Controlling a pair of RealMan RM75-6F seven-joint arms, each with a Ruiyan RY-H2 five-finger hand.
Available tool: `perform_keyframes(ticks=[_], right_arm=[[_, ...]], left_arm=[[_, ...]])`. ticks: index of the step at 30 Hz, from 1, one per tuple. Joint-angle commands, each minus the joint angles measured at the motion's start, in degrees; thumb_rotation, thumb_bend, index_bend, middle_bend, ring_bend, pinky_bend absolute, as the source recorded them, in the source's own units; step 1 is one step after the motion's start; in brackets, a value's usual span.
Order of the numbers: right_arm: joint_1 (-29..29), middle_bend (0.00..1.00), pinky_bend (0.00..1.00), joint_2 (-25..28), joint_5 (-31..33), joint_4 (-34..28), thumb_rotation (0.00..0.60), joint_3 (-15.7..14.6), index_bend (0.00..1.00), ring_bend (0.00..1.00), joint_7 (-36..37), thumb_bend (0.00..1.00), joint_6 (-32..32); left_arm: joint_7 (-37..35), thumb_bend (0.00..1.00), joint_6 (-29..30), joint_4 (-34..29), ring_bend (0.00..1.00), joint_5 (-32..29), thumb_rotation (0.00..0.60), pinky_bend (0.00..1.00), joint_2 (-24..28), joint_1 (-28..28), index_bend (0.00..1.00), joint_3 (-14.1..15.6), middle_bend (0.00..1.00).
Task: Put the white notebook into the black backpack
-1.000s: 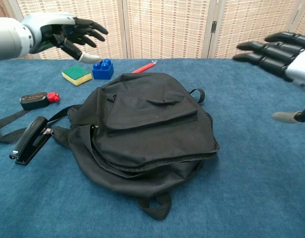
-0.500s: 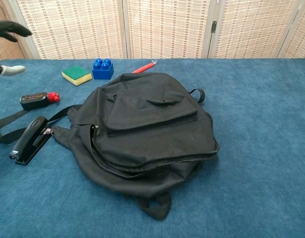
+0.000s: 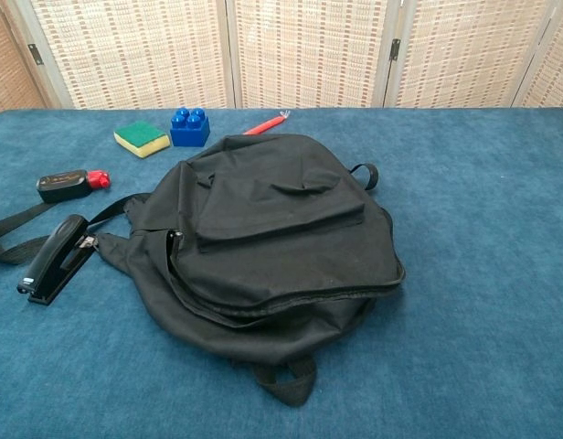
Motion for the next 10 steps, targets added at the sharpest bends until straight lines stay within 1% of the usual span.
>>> perform_keyframes(ticks=[1, 5, 10], right_arm=[[-1.6, 0.08, 0.11, 0.2, 0.7, -0.5, 0.600, 0.2, 0.03, 0.15, 1.5, 0.20, 0.5], [-3.2, 0.08, 0.11, 0.7, 0.7, -1.1, 0.600, 0.1, 0.03, 0.14, 3.1, 0.20, 0.5], [-4.4, 0.08, 0.11, 1.1, -0.1, -1.6, 0.600, 0.0, 0.03, 0.14, 3.8, 0.20, 0.4]], left_arm=[[0.4, 0.38, 2.5, -0.8, 0.14, 2.9, 0.600, 0.00, 0.5, 2.8, 0.15, 1.9, 0.13], [0.9, 0.38, 5.2, -1.6, 0.13, 5.8, 0.600, 0.00, 0.4, 5.4, 0.15, 3.2, 0.13], [2.0, 0.38, 7.0, -2.4, 0.13, 8.5, 0.600, 0.00, 0.0, 7.8, 0.15, 4.3, 0.13]])
